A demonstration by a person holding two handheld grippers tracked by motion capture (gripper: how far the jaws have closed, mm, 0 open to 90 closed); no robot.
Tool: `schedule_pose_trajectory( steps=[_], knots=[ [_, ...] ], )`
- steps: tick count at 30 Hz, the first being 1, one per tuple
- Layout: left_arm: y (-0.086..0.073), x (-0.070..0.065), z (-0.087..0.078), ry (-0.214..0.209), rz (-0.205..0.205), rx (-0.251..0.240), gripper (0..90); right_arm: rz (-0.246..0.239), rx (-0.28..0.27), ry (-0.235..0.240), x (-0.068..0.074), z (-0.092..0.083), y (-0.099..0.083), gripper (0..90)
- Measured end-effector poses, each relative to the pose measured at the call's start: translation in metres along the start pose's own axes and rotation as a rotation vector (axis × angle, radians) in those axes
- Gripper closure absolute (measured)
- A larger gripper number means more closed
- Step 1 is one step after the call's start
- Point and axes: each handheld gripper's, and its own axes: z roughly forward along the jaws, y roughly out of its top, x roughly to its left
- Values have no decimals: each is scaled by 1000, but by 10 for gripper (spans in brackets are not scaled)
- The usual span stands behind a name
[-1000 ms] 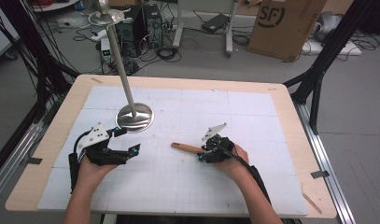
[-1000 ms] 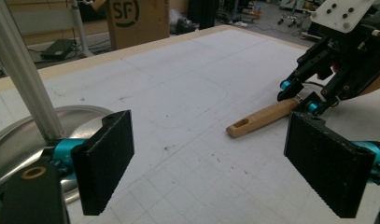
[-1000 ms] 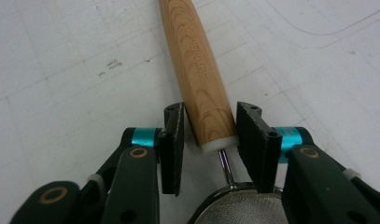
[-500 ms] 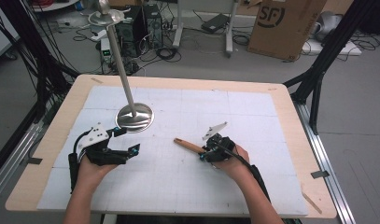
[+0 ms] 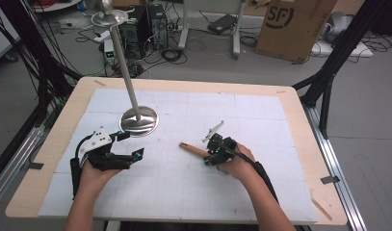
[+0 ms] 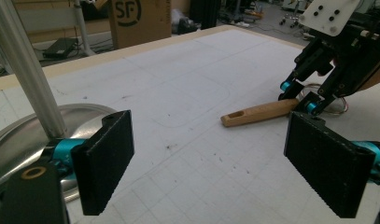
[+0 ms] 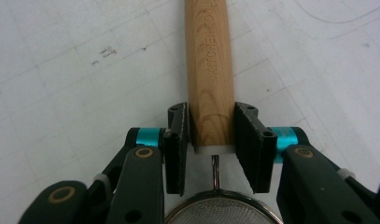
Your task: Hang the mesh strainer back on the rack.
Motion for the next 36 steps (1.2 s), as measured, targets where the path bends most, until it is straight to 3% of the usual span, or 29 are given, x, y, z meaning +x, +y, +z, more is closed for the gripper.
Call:
schedule_pose_trajectory(
  steps=[9,17,23,36],
  knots=[
    [0,0,0,0,1,2,166,-15,85,7,0,1,11,674],
    [0,1,-1,3,1,0,166,-6,77,3,1,0,10,688],
    [-1,3,-3,12,-10,-7,166,3,2,19,0,-5,11,687],
    [0,4,-5,6,-8,-15,166,2,-253,27,-6,-37,20,687]
  ],
)
